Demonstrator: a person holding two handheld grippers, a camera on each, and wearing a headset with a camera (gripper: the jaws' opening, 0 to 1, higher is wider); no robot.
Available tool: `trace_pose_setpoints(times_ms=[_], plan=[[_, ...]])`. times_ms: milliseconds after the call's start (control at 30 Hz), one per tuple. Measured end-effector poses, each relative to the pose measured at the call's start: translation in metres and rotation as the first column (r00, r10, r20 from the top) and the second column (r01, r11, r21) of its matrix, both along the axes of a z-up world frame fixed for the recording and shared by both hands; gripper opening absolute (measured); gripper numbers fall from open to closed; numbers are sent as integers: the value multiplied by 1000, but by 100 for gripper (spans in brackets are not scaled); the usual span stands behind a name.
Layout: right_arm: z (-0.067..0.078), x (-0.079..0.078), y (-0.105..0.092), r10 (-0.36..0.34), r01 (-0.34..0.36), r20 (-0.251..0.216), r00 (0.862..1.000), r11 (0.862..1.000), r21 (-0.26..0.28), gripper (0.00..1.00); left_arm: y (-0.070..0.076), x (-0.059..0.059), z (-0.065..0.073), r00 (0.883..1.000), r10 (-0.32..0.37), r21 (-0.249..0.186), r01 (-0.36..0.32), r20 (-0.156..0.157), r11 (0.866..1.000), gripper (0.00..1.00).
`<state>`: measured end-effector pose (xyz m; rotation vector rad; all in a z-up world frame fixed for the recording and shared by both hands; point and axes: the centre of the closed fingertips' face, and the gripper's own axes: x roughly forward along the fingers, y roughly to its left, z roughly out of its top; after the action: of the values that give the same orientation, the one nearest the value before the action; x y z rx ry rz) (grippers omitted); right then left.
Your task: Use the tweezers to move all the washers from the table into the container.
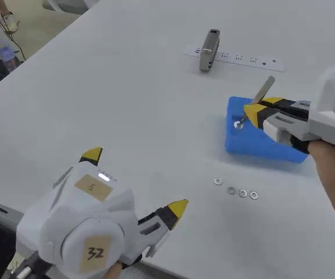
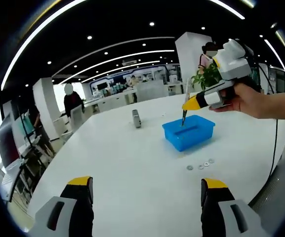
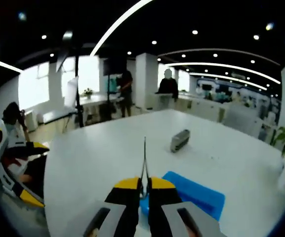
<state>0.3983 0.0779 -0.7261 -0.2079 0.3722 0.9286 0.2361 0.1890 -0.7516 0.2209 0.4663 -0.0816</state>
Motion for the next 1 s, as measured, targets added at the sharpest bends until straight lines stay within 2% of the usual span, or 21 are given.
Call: trace_pose_setpoints(times_ms=[100, 200, 300, 333, 533, 667, 933, 967, 1000], plan=[[-13, 14, -6, -46, 46, -3, 999, 999, -8, 1, -2, 0, -5, 1000, -10, 7, 10, -26, 1000, 93], [-27, 22, -7, -71, 71, -48, 996, 997, -2, 2, -6, 0, -8, 999, -28, 17, 29, -42, 999, 95], [-45, 27, -4, -79, 78, -68, 995, 997, -12, 2, -8, 0, -9, 998, -38, 32, 40, -49, 999, 96], [-53, 29, -5, -86, 85, -93, 992, 996, -11, 2, -9, 0, -10, 998, -40, 38, 43, -55, 998, 96], [-67, 37, -2, -113, 114, -109, 988, 993, 1, 2, -12, -1, -12, 996, -58, 51, 62, -65, 997, 95], [-75, 42, 2, -119, 120, -110, 987, 993, -3, 2, -14, -1, -12, 996, -63, 32, 65, -69, 997, 96], [-85, 39, 6, -127, 126, -119, 985, 992, -22, 3, -12, -1, -13, 996, -60, 36, 62, -73, 997, 95], [-83, 39, 8, -122, 122, -102, 987, 993, -7, 3, -12, -2, -13, 995, -60, 38, 63, -73, 997, 95], [-84, 39, 6, -125, 124, -111, 986, 992, -16, 3, -12, -2, -13, 996, -61, 36, 64, -72, 997, 95]])
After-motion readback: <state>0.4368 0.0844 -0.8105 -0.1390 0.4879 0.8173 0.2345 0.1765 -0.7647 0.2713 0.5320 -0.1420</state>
